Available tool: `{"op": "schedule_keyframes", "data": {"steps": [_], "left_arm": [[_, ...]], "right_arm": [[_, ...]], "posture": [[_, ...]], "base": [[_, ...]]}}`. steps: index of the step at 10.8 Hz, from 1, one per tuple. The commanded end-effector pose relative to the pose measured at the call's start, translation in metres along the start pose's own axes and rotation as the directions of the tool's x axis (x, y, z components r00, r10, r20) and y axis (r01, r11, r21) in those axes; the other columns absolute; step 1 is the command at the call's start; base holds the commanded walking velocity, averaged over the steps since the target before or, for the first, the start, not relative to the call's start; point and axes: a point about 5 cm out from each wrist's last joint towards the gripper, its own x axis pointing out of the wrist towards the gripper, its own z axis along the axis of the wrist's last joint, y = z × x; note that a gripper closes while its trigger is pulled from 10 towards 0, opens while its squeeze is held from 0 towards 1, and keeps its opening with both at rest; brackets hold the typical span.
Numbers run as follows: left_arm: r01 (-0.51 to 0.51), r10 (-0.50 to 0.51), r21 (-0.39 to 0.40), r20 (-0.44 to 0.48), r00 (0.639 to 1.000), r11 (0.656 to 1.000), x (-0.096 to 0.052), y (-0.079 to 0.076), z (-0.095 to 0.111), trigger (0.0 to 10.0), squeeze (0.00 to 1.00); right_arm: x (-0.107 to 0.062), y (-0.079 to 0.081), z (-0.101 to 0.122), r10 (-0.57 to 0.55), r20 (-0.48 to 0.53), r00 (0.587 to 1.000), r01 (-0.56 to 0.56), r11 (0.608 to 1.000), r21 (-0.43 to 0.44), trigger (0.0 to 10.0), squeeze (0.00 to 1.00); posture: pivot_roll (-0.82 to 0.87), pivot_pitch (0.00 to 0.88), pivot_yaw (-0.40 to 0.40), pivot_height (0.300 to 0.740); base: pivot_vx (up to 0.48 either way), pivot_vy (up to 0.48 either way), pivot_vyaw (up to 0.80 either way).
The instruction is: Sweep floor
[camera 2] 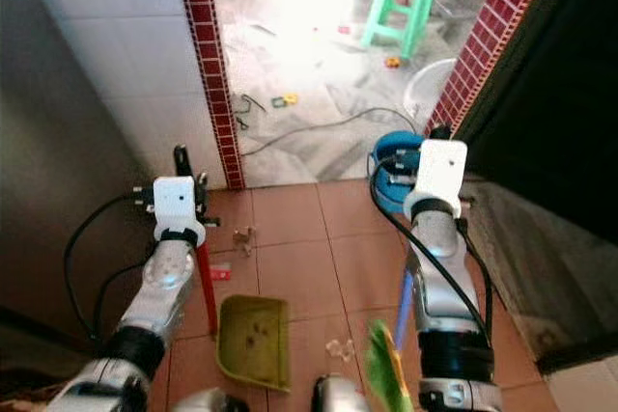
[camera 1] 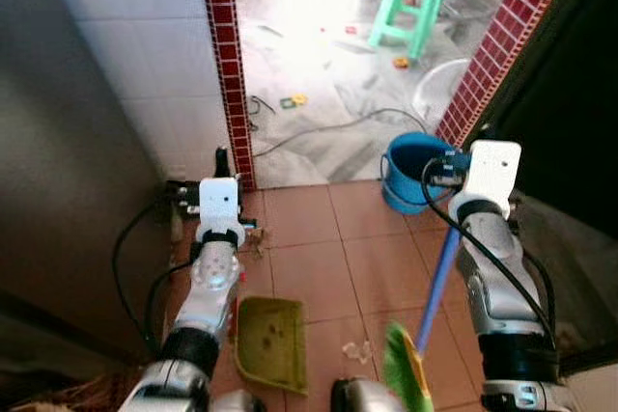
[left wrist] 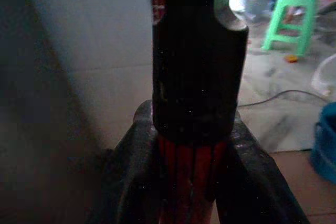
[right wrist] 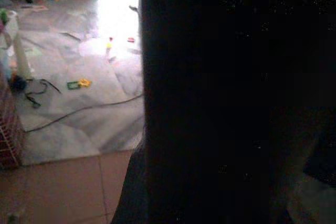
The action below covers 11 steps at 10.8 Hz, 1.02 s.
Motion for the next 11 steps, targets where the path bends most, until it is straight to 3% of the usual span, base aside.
{"op": "schedule_keyframes", "data": {"steps": [1,3,4,6,9,11], "left_arm": [[0.001,0.000,0.017,-0.023,1.000,1.000,0.002,-0.002,-0.003,10.0,0.00],[0.027,-0.026,0.033,-0.042,0.999,0.999,0.003,-0.012,-0.007,10.0,0.00],[0.041,-0.039,0.039,-0.049,0.998,0.998,0.003,-0.017,-0.009,10.0,0.00],[0.047,-0.045,0.036,-0.055,0.997,0.998,0.004,-0.018,-0.010,10.0,0.00],[0.053,-0.051,0.036,-0.059,0.997,0.998,0.006,-0.020,-0.010,10.0,0.00],[0.063,-0.060,0.041,-0.071,0.996,0.997,0.007,-0.022,-0.011,10.0,0.00]], "right_arm": [[0.002,-0.003,0.005,-0.016,0.015,1.000,0.015,1.000,0.020,10.0,0.00],[0.003,0.006,0.012,0.006,0.033,0.999,-0.012,0.981,0.196,10.0,0.00],[0.004,0.010,0.018,0.015,0.043,0.999,-0.027,0.950,0.312,10.0,0.00],[0.008,0.015,0.025,0.048,0.046,0.998,-0.063,0.906,0.418,10.0,0.00],[0.013,0.014,0.041,0.133,0.132,0.982,-0.173,0.916,0.362,10.0,0.00],[0.018,0.012,0.078,0.179,0.286,0.941,-0.262,0.922,0.285,10.0,0.00]], "posture": [[-0.11,0.078,-0.009,0.740],[-0.12,0.072,-0.008,0.740],[-0.12,0.067,-0.010,0.740],[-0.12,0.062,-0.015,0.740],[-0.13,0.056,-0.014,0.740],[-0.15,0.047,-0.008,0.740]], "base": [[0.000,0.000,0.00],[0.000,0.000,0.00],[0.000,0.000,0.00],[0.000,0.000,0.00],[0.000,0.000,0.00],[0.000,0.000,0.00]]}}
